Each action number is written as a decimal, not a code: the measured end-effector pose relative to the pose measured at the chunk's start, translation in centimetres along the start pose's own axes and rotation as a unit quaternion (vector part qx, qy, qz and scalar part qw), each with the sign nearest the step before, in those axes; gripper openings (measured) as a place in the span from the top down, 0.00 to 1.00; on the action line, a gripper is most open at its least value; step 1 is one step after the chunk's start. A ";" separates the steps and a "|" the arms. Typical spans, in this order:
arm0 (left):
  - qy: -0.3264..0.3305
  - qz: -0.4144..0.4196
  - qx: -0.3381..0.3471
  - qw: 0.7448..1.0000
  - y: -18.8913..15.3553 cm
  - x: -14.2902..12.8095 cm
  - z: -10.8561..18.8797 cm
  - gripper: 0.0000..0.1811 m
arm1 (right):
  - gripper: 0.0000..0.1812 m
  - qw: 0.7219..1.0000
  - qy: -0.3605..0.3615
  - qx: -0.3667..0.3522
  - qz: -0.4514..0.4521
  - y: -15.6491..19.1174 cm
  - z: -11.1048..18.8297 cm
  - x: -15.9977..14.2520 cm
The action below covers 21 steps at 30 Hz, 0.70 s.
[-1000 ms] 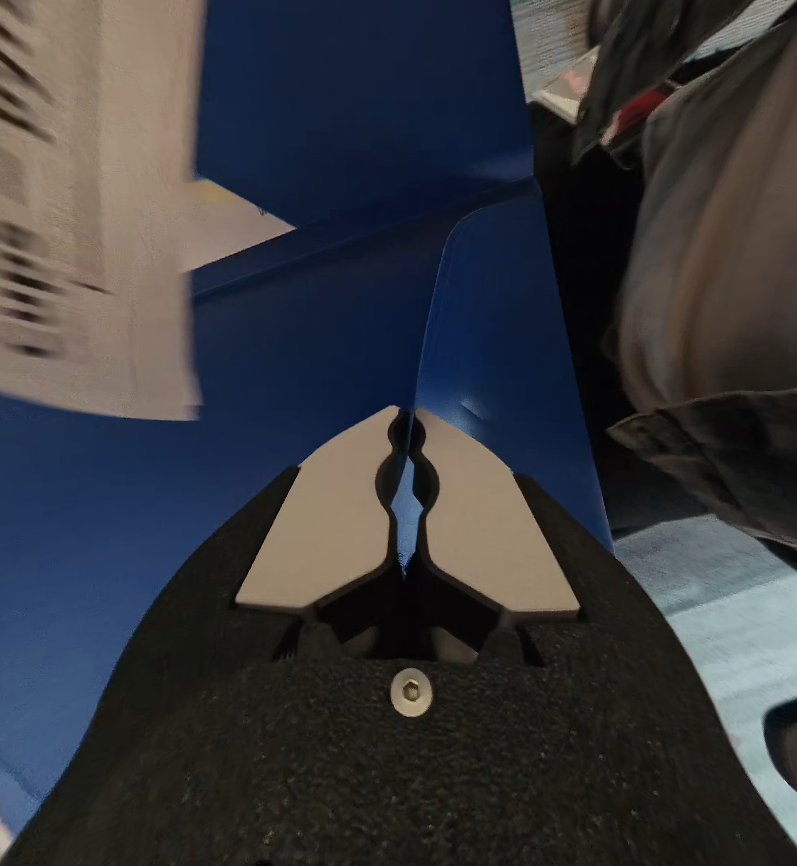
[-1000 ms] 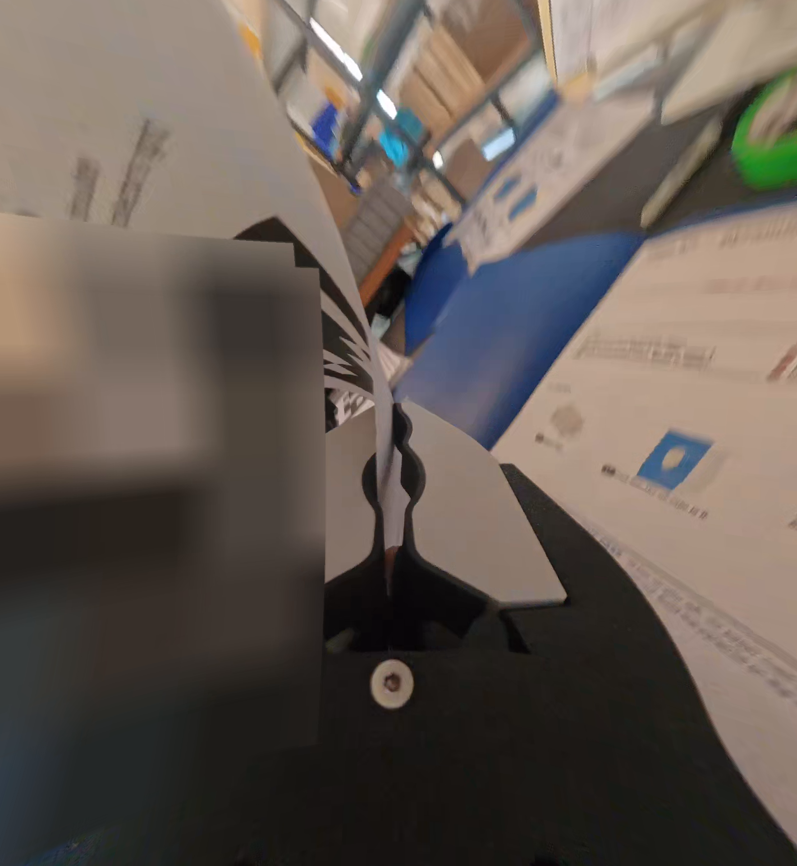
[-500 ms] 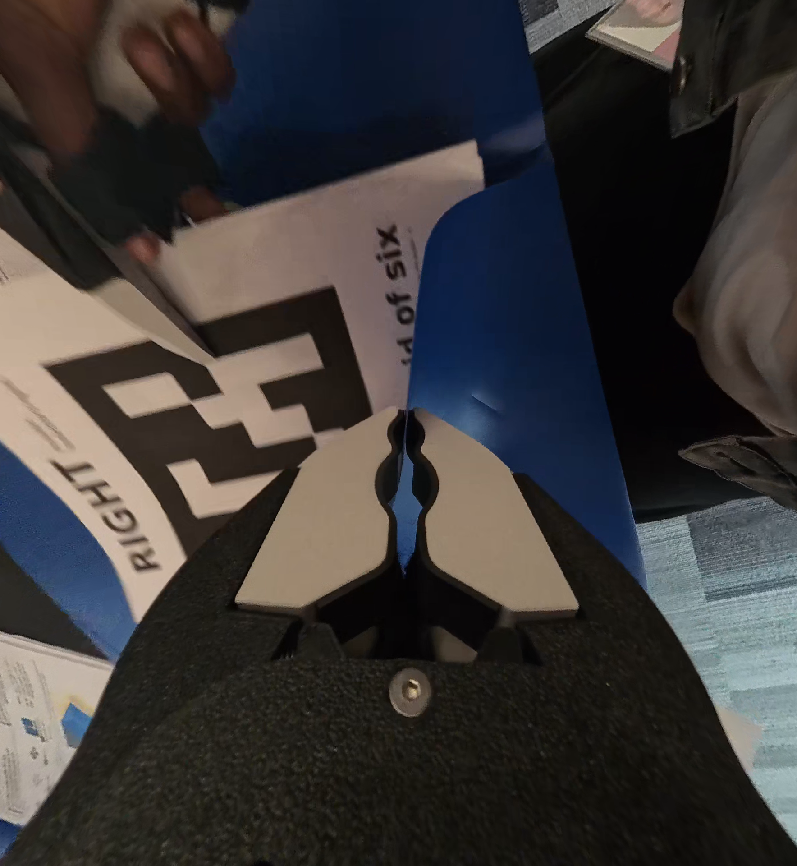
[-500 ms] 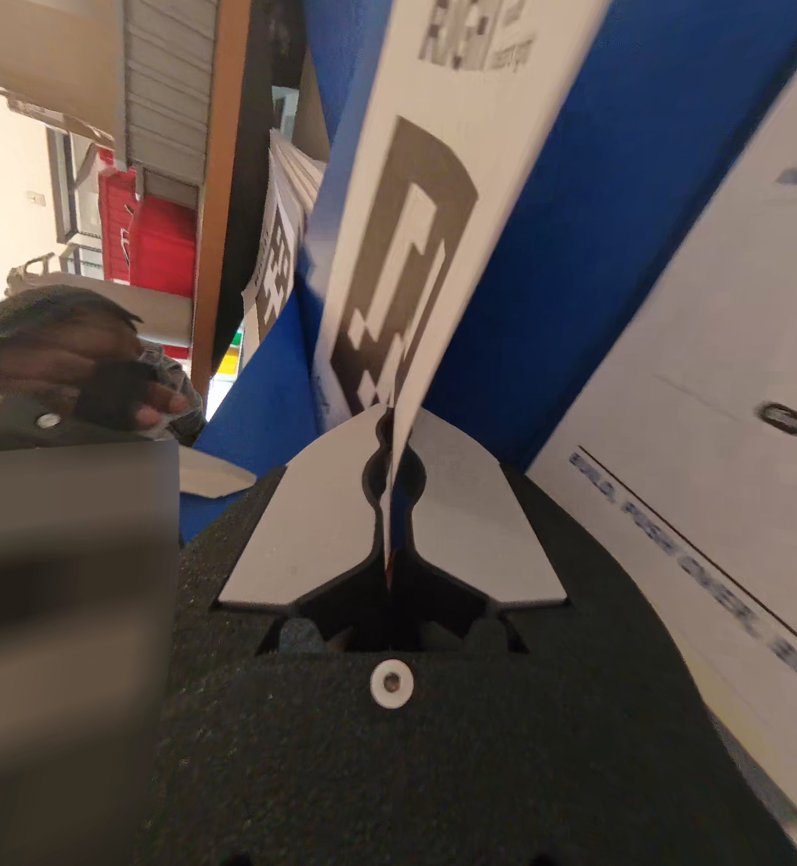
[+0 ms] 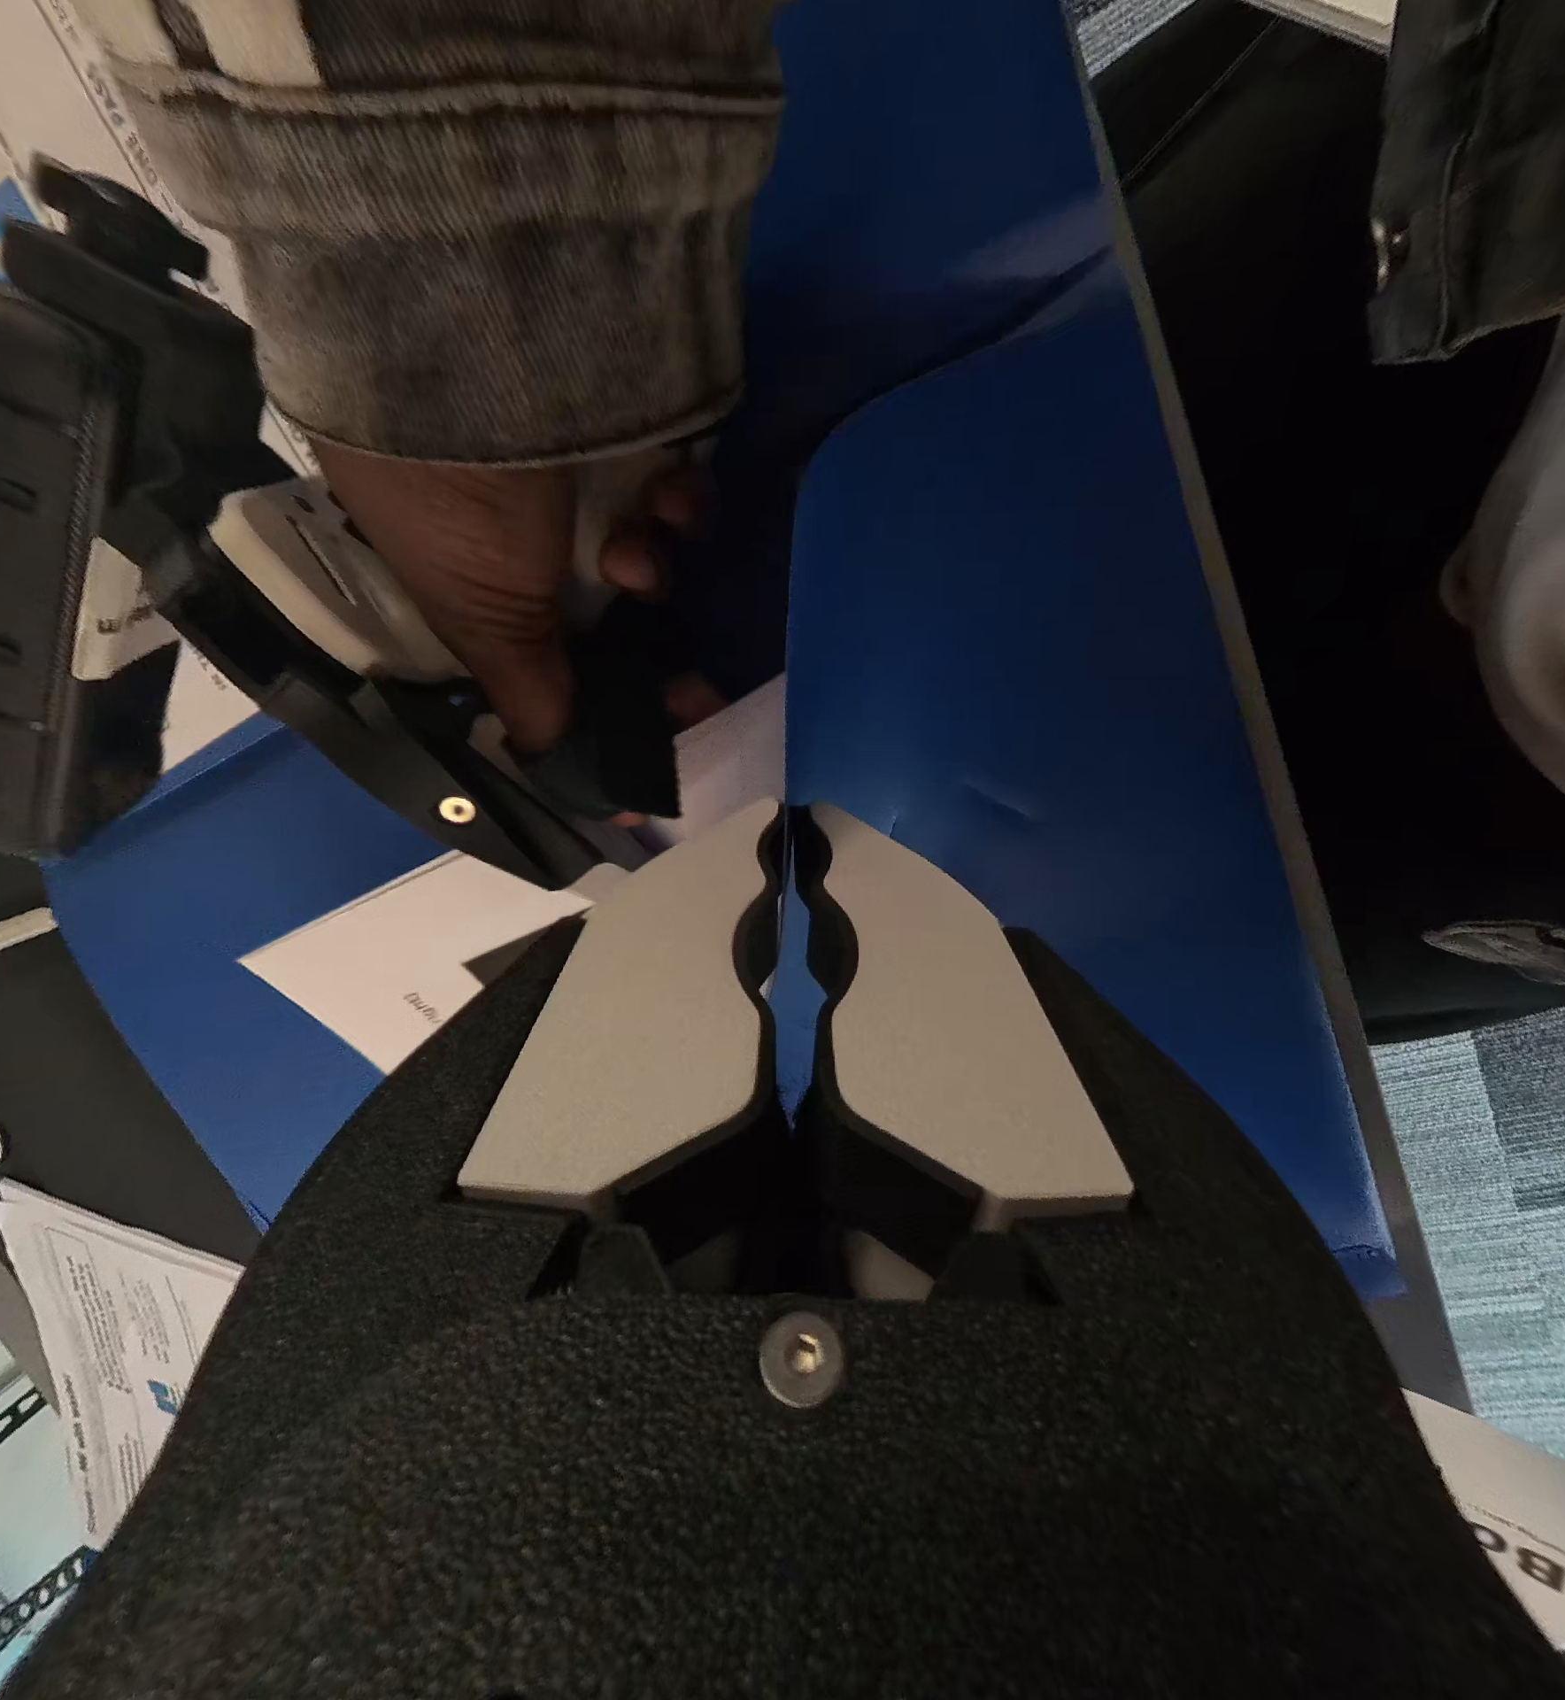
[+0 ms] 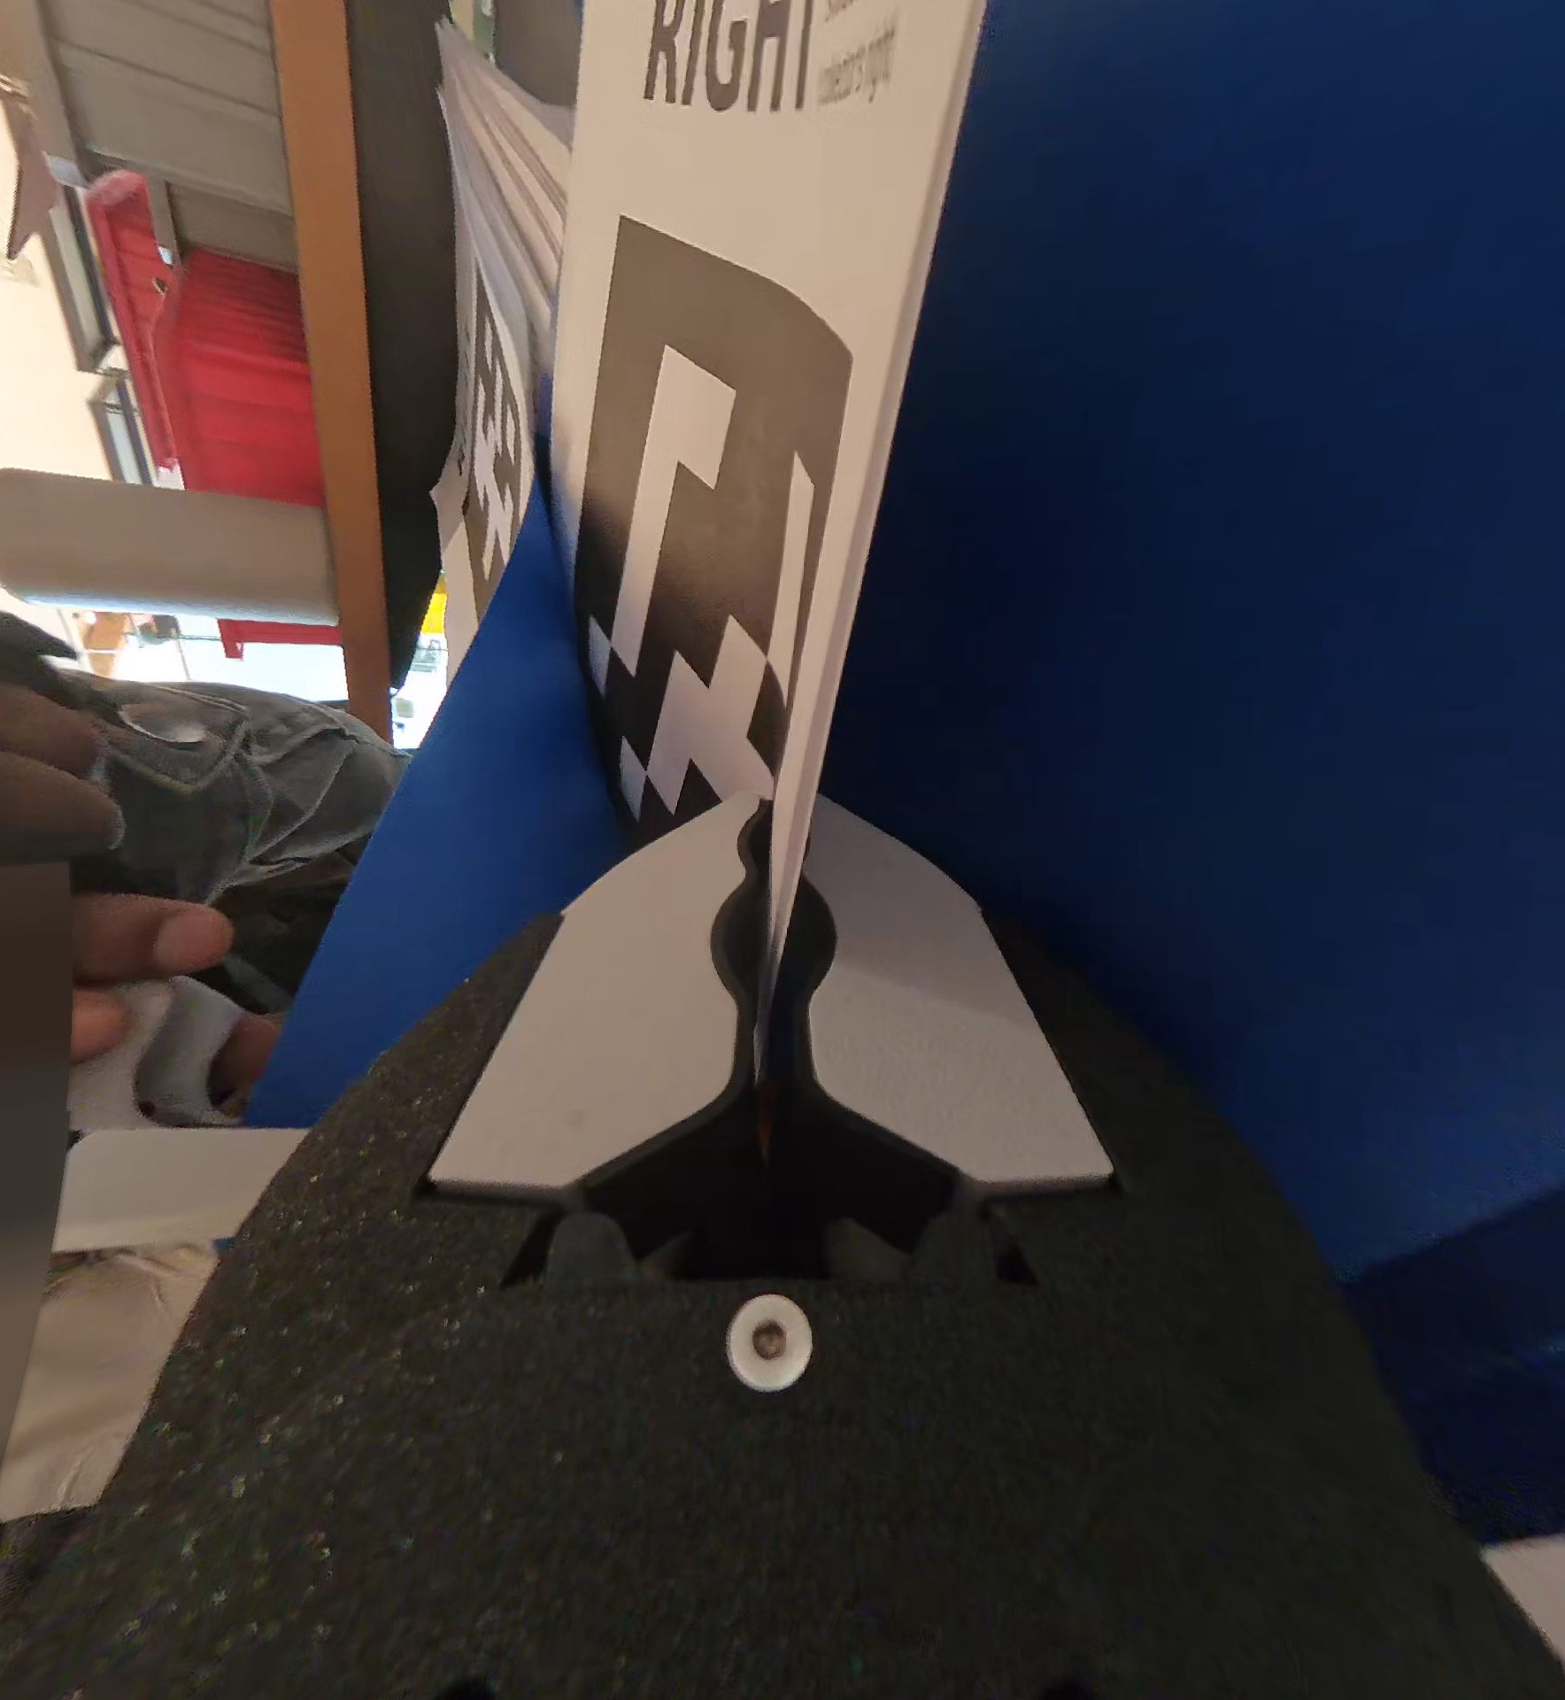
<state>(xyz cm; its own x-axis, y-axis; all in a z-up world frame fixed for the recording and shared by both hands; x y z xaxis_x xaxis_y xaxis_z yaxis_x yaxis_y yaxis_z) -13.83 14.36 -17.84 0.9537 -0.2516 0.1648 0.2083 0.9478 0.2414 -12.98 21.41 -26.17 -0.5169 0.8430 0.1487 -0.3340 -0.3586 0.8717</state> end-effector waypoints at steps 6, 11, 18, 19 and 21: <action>0.000 -0.012 0.002 1.000 0.0 0.0 -0.4 0.99 | 1.00 1.000 0.008 -0.007 0.003 -0.2 -0.2 -0.7; 0.000 -0.023 0.002 1.000 0.0 0.4 -0.7 0.99 | 1.00 0.999 0.023 -0.019 0.021 0.0 -0.3 -1.1; -0.026 0.006 -0.002 1.000 0.2 0.3 -1.0 0.91 | 0.84 0.996 0.009 0.041 0.075 1.7 1.0 -1.0; -0.044 0.018 -0.002 0.999 0.3 0.3 -0.8 0.90 | 0.82 0.995 -0.006 0.046 0.092 2.1 1.9 -0.8; -0.098 0.043 -0.004 0.994 0.6 0.4 0.0 0.86 | 0.77 0.988 -0.043 0.015 0.148 2.8 4.0 -0.6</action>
<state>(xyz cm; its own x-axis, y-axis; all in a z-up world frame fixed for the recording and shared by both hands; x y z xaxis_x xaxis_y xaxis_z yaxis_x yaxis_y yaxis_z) -13.28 14.80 -17.61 0.9072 -0.2032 0.3683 0.1313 0.9686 0.2109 -10.43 21.56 -21.97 -0.5187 0.7341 0.4382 -0.1537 -0.5842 0.7969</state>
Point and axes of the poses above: each gripper's, where its closed fingertips meet, z back along the fingers, x out of its top, y = z × x across the jaws, the point moved 5 cm from there along z, back along the fingers, and after that the axes turned 6 degrees about y, right-handed, at the moved point
